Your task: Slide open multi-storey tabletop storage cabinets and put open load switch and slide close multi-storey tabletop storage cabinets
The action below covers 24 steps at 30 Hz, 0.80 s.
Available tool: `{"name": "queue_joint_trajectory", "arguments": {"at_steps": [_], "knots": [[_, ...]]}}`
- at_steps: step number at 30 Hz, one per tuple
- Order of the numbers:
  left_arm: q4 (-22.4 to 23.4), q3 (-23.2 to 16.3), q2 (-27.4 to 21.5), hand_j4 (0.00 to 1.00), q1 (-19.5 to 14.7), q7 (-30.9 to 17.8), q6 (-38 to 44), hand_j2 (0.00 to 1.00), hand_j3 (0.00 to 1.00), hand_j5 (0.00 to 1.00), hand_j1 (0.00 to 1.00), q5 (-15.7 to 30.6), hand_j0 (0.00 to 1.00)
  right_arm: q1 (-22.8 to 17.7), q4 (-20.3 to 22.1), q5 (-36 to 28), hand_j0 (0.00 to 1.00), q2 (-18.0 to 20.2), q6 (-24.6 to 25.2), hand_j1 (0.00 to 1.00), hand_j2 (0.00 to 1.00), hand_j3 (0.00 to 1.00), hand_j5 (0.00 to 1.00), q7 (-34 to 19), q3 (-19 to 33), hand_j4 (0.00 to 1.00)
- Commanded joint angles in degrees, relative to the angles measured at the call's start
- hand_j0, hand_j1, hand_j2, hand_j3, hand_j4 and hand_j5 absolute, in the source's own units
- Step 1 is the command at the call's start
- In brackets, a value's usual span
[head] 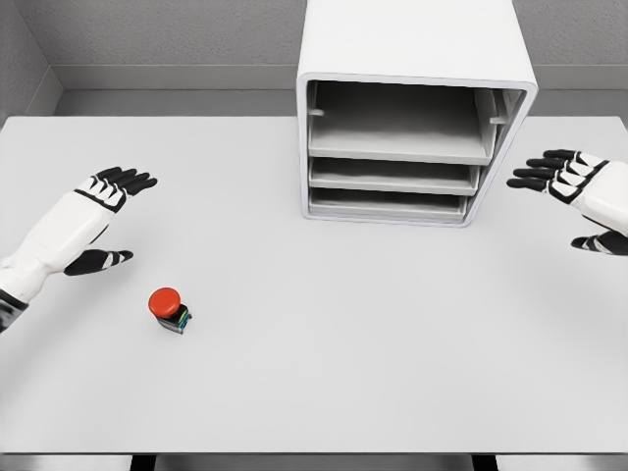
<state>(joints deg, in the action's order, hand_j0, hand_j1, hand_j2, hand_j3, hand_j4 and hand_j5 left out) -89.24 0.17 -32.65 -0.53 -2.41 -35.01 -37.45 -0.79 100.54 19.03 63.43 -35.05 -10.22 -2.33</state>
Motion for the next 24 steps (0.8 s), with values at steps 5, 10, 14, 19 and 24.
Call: {"name": "queue_joint_trajectory", "arguments": {"at_steps": [5,10,14,19,24], "knots": [[-0.05,-0.08,-0.39,1.00,0.09,-0.40,0.01,1.00,1.00,1.00,1.00,0.10,1.00,-0.09,0.01,-0.48,1.00,0.30,0.05,1.00,1.00,1.00,1.00,-0.32,-0.13,1.00],[1.00,6.33,-0.48,1.00,0.26,-24.21,0.01,1.00,1.00,1.00,1.00,9.14,1.00,-2.11,0.54,1.28,1.00,1.00,0.05,1.00,1.00,1.00,1.00,-0.41,-0.13,1.00],[0.74,9.94,-0.48,1.00,0.26,-32.59,0.01,1.00,1.00,1.00,1.00,12.22,1.00,0.00,0.45,1.37,1.00,0.39,0.05,1.00,1.00,1.00,1.00,-0.32,0.40,1.00],[-3.48,13.98,-0.40,1.00,0.35,-32.59,0.01,1.00,1.00,1.00,1.00,14.07,1.00,0.44,0.63,0.84,1.00,-0.06,0.05,1.00,1.00,1.00,1.00,-0.32,0.58,1.00],[-8.93,16.09,-0.48,1.00,1.58,-32.59,0.01,1.00,1.00,1.00,1.00,13.98,1.00,0.18,0.36,1.19,0.78,-2.25,0.05,0.78,0.78,0.78,0.78,-0.41,0.40,0.78]]}}
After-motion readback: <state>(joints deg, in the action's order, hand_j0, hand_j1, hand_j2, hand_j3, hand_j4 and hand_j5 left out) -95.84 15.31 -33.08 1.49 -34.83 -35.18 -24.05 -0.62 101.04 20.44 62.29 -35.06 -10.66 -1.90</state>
